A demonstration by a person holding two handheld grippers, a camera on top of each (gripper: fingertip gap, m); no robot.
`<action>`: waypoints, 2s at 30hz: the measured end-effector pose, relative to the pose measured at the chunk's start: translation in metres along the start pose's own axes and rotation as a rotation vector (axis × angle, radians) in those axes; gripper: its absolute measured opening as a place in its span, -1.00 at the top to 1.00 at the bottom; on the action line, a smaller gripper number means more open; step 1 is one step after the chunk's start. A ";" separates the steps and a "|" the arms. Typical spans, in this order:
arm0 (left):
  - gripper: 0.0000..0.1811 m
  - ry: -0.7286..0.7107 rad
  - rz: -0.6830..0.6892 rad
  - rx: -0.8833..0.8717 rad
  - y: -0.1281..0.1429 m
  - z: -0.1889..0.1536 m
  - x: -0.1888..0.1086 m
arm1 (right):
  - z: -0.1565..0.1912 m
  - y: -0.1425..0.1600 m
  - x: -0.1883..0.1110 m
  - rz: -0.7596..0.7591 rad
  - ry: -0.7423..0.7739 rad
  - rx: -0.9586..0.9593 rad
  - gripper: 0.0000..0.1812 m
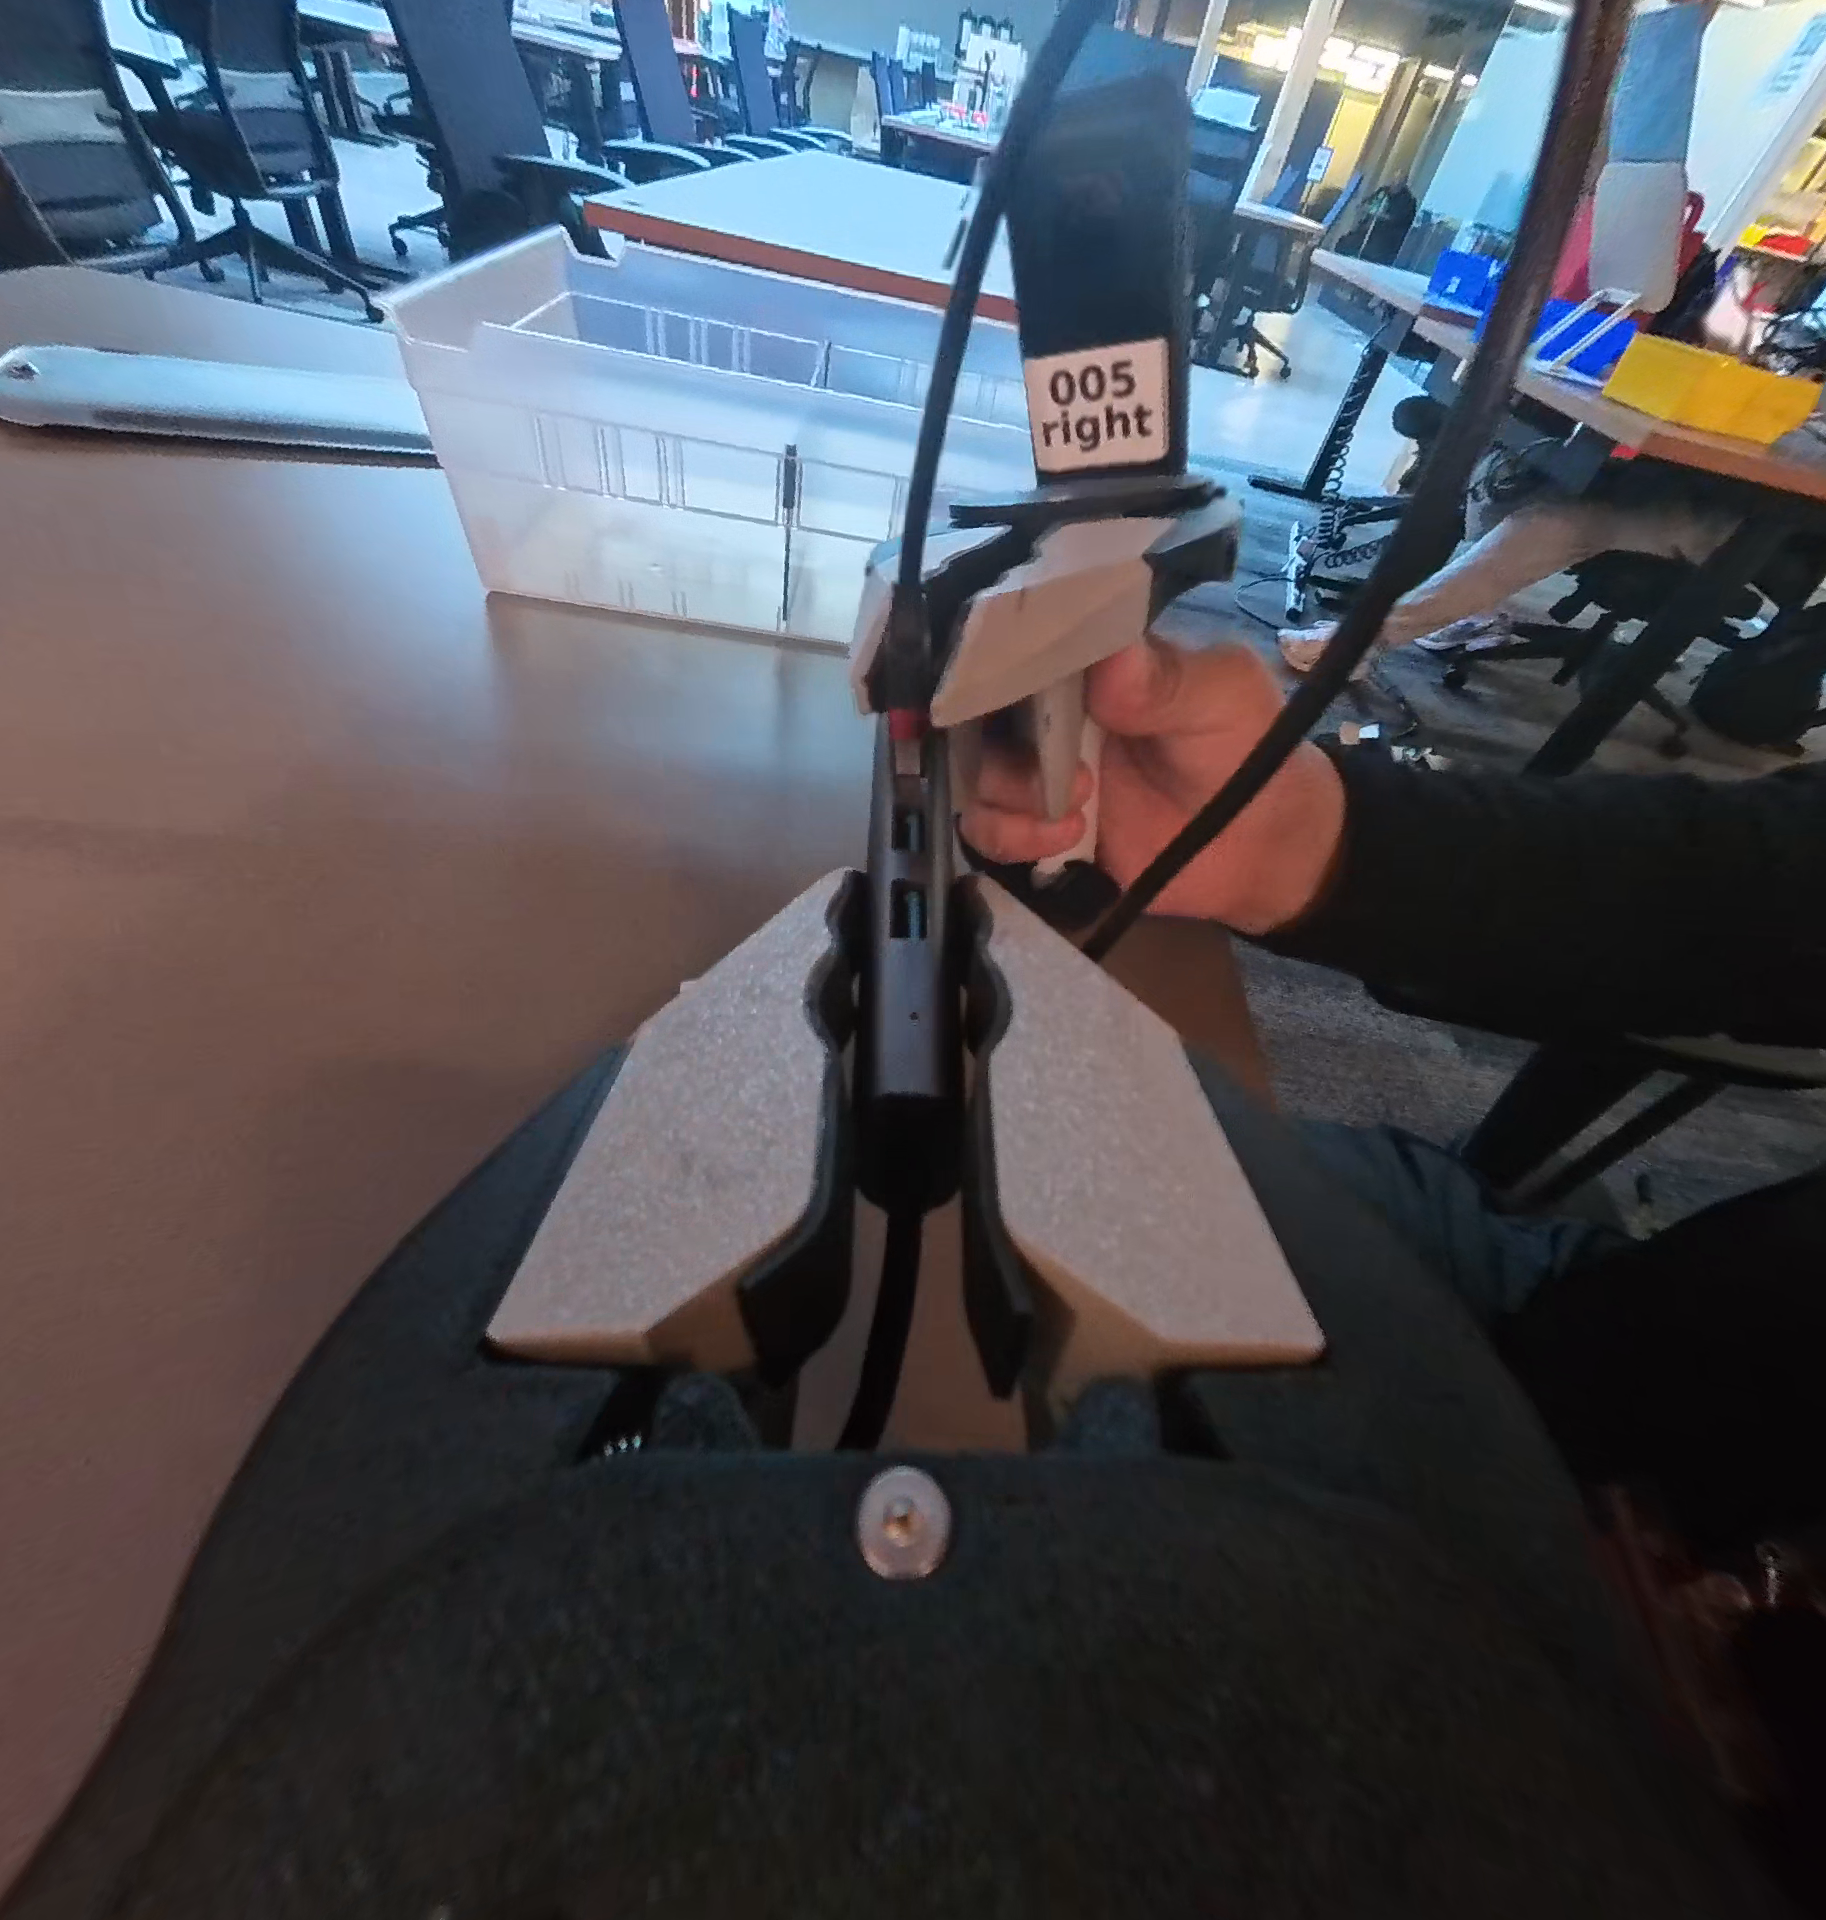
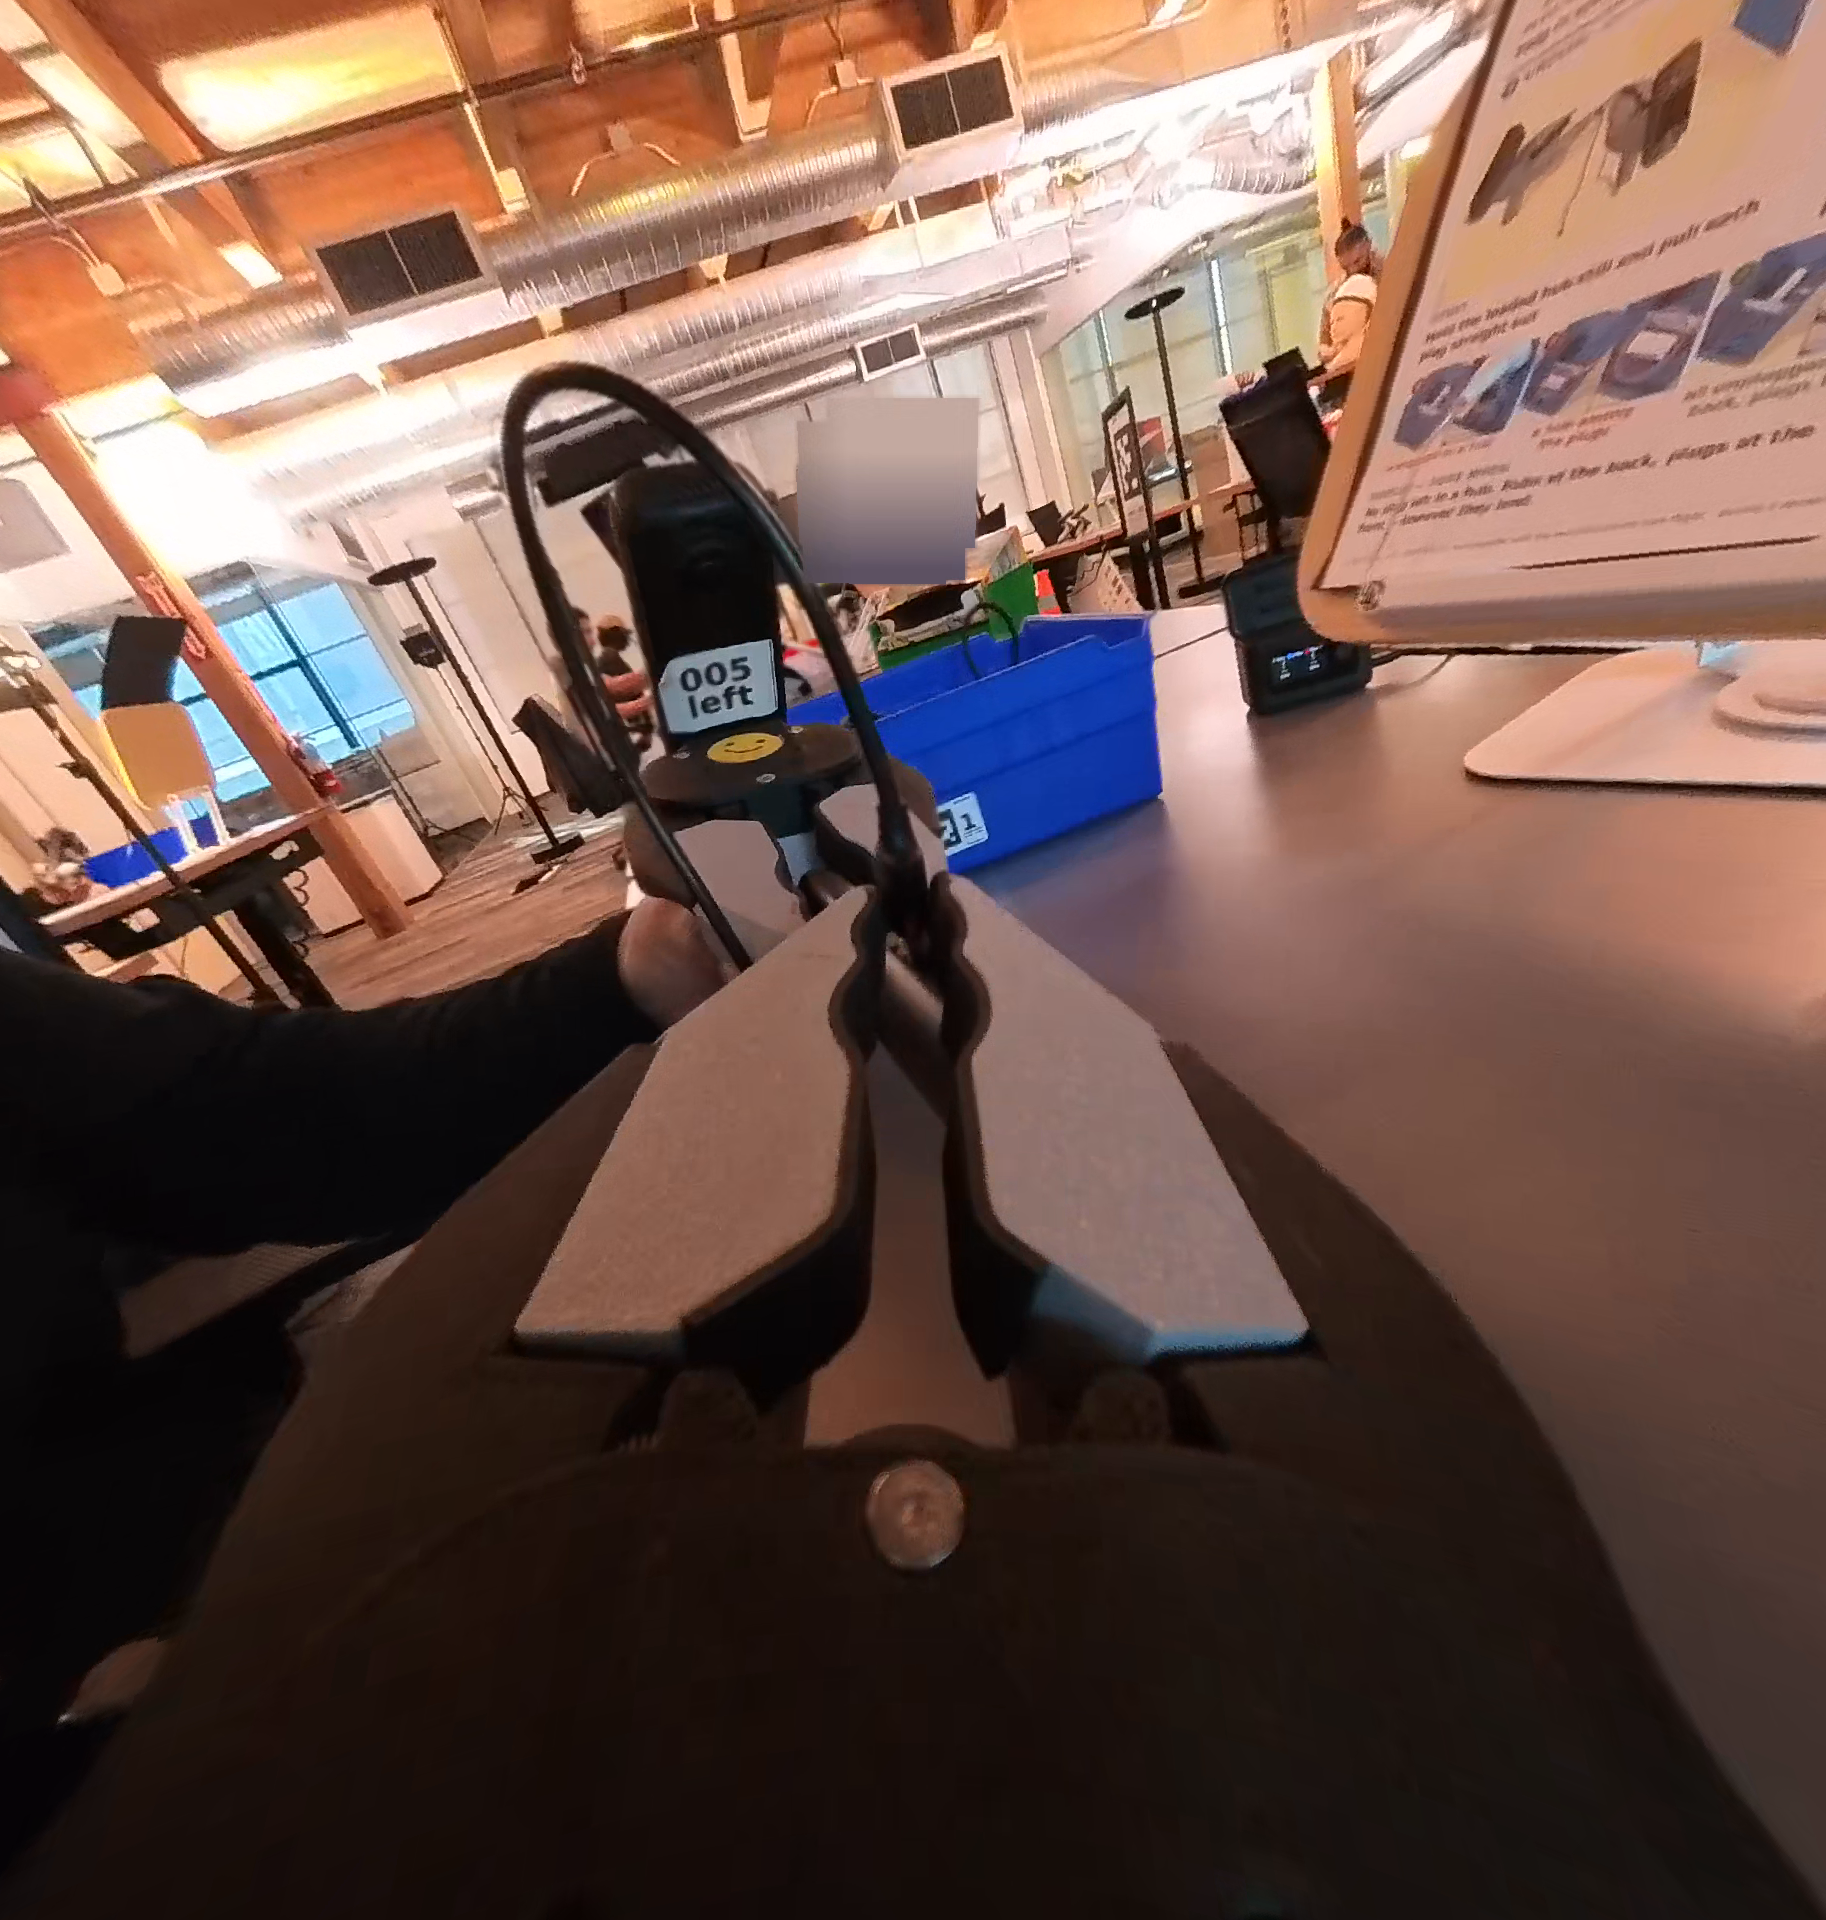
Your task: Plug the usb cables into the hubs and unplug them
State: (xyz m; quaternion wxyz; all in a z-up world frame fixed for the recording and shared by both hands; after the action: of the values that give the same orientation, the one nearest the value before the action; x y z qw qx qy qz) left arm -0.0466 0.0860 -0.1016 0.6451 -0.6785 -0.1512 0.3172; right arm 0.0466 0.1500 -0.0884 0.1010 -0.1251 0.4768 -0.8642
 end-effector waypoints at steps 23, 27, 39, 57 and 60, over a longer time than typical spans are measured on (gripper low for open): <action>0.84 0.117 0.008 -0.019 0.004 -0.010 0.006 | 0.005 0.003 -0.004 0.129 -0.078 -0.116 0.96; 0.83 0.099 0.141 0.098 0.015 -0.019 0.017 | 0.010 -0.034 -0.028 -0.169 -0.175 -0.009 0.98; 0.84 -0.147 0.026 0.103 0.002 0.008 -0.006 | 0.055 -0.115 -0.166 -0.087 0.703 -0.401 0.96; 0.85 -0.156 0.055 0.153 0.008 0.007 0.000 | -0.048 -0.033 -0.253 0.711 1.303 -0.035 0.74; 0.85 -0.101 -0.001 0.162 0.002 0.000 0.000 | -0.033 -0.050 -0.244 0.642 1.325 -0.077 0.56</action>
State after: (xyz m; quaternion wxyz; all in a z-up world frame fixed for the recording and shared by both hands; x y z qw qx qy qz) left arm -0.0469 0.0855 -0.1036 0.6898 -0.6071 -0.1576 0.3617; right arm 0.2652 0.2743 -0.0921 0.0354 0.5656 0.4808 -0.6691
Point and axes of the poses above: each gripper's, where its closed fingertips meet, x out along the fingers, y out of its underside, z = x × y across the jaws, the point moved 6 cm from there along -x, back along the fingers, and after that the axes turned 12 degrees about x, right-handed, at the moved point
